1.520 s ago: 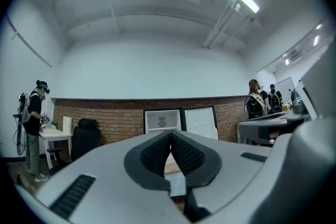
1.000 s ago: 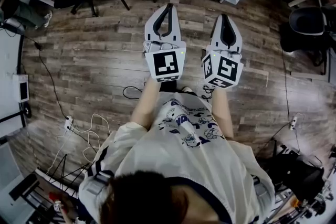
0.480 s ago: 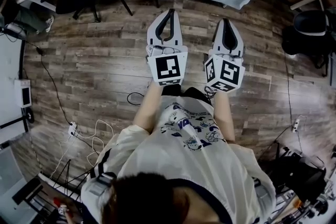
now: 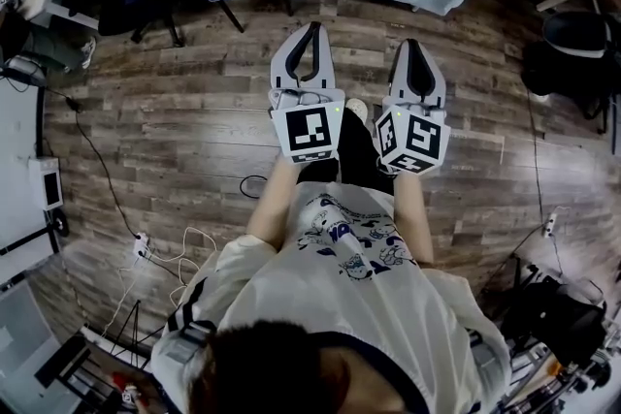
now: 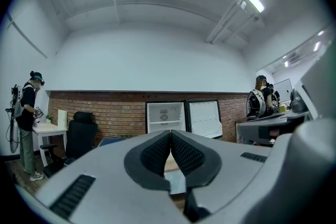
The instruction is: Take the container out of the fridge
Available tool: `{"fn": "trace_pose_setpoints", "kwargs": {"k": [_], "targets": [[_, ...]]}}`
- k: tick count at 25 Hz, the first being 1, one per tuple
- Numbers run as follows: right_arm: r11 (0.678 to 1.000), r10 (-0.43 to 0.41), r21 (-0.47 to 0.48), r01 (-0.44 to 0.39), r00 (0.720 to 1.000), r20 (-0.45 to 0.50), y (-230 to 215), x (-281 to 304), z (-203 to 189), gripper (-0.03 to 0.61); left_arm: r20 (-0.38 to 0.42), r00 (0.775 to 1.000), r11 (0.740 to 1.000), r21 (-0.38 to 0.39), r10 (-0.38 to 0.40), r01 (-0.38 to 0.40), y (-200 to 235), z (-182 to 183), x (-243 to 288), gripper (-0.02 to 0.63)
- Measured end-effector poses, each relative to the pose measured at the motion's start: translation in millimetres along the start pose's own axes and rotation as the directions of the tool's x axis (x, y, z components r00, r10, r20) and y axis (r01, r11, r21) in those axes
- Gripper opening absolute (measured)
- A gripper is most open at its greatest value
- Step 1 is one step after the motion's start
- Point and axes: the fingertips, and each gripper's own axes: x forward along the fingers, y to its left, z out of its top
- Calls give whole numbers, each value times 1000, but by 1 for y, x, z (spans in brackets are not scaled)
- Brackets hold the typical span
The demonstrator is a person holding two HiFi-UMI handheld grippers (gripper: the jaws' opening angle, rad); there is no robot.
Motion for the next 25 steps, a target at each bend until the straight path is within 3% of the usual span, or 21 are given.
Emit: {"fn": "trace_pose_setpoints", "kwargs": {"k": [11,25], "targets": [[999,35,15,-34,999,-27,-18,83,-6,41,-37,999,999,3,32,-32,12,-14,77,18],[995,98,13,-98,995,-19,-68,236,21,41,-33,993,994,8,112,-112,25,-5,226,18]]}}
